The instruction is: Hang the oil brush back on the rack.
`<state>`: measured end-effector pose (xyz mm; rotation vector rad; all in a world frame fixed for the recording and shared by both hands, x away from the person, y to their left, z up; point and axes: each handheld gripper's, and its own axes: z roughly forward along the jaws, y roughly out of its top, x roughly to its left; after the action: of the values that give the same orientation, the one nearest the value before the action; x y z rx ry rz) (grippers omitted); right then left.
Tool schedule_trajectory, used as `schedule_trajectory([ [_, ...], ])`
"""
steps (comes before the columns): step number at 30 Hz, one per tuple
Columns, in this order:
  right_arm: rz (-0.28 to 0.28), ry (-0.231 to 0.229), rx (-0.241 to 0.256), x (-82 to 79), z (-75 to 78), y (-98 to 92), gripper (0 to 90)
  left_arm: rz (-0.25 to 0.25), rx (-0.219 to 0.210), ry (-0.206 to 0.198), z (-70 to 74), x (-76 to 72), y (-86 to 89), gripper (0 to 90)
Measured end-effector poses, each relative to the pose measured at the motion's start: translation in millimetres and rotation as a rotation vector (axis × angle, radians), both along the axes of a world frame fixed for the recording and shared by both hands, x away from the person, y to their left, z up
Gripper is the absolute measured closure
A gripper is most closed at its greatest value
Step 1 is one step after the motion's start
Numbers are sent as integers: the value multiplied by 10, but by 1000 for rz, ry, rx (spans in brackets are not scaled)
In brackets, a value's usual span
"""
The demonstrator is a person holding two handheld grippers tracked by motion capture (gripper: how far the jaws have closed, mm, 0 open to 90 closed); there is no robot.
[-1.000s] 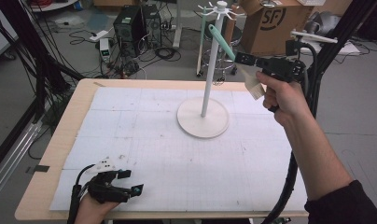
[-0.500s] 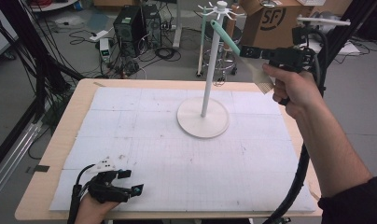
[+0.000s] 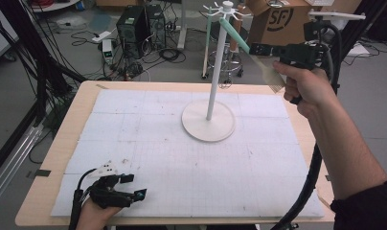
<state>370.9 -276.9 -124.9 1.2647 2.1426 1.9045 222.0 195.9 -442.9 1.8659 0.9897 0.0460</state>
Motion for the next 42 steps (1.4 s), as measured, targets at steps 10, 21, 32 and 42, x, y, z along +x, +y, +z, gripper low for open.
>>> schedule_trajectory([
  [10, -13, 4, 11, 40, -56, -32, 856, -2, -1, 3, -2, -3, -2, 165],
  [21, -17, 12, 28, 109, -134, -35, 855, -2, 1, 0, -1, -6, 7, 165],
  [32, -14, 19, 29, 182, -191, -2, 855, 3, -1, 4, -5, -9, 15, 165],
  [42, -10, 24, 12, 217, -230, 61, 854, 2, -3, -2, 6, -20, 35, 165],
])
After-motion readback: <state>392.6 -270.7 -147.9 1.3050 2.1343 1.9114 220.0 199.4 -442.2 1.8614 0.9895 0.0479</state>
